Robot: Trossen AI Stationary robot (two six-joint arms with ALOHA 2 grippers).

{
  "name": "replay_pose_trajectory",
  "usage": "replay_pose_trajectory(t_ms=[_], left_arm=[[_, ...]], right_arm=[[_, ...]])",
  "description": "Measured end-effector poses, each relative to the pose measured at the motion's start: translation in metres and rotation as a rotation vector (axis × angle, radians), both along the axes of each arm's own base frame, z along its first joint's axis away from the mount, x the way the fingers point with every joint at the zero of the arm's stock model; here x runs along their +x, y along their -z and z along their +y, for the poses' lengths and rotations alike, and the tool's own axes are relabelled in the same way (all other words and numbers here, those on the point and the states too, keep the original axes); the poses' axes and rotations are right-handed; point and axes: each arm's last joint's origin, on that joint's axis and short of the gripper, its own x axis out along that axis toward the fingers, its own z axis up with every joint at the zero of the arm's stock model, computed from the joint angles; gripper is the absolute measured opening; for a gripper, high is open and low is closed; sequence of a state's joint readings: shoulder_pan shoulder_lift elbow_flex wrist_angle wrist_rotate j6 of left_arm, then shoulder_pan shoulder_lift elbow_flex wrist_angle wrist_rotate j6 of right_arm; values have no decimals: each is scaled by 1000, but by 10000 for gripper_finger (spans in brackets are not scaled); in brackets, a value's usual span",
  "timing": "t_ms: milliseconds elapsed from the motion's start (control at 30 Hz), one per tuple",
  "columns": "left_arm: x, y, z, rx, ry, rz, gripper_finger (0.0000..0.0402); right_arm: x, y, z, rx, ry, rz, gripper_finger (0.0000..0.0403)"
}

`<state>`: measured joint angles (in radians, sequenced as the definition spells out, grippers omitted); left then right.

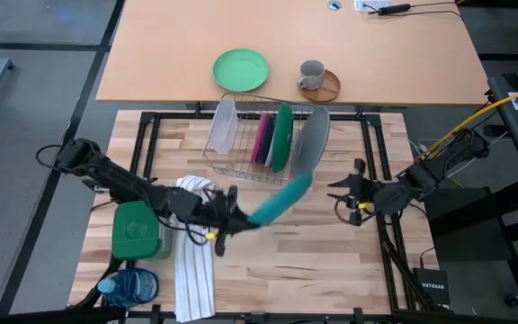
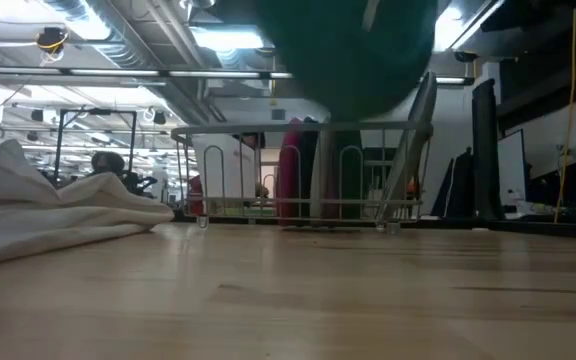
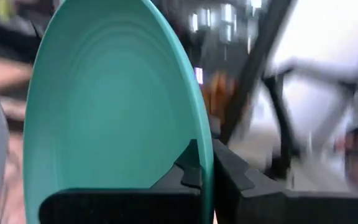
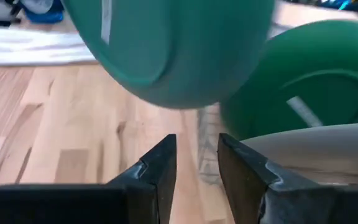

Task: Sort dishes
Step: Put the light blue plate in the dish rack

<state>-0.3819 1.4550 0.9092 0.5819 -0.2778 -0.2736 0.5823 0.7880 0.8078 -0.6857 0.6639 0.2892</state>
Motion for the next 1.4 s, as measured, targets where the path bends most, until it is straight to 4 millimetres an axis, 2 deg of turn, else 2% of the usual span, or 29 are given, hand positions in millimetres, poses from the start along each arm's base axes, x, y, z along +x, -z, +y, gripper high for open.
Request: replay_pose_trajectory(t_ms=[133,267,433,567,833,1067,1167,1300,1400], left_arm=[[5,-17,22,-103,-104,-165,2],[11,-23,53,-162,-200,-230,1],[22,-15,92,-250,-302,-230,1],[32,-5,113,-344,-317,-279,1],[55,23,137,-459,-355,-306,1],[84,21,154,-413,-402,-325,1],[94,21,161,-414,-436,-279,1],[100,27,168,-396,-523,-153,1],[100,29,168,-396,-541,-135,1]], right_arm=[[-9,-7,-7,-30,19,-49,121],[-15,-10,-11,-60,12,-70,121],[-17,-12,-13,-89,-5,-74,121],[-17,-12,-13,-110,0,-73,121],[-18,-11,-15,-138,29,-69,121],[-18,-11,-15,-140,29,-66,121],[-18,-11,-15,-141,28,-63,121],[-18,-11,-15,-141,28,-63,121],[-18,-11,-15,-142,27,-61,121]])
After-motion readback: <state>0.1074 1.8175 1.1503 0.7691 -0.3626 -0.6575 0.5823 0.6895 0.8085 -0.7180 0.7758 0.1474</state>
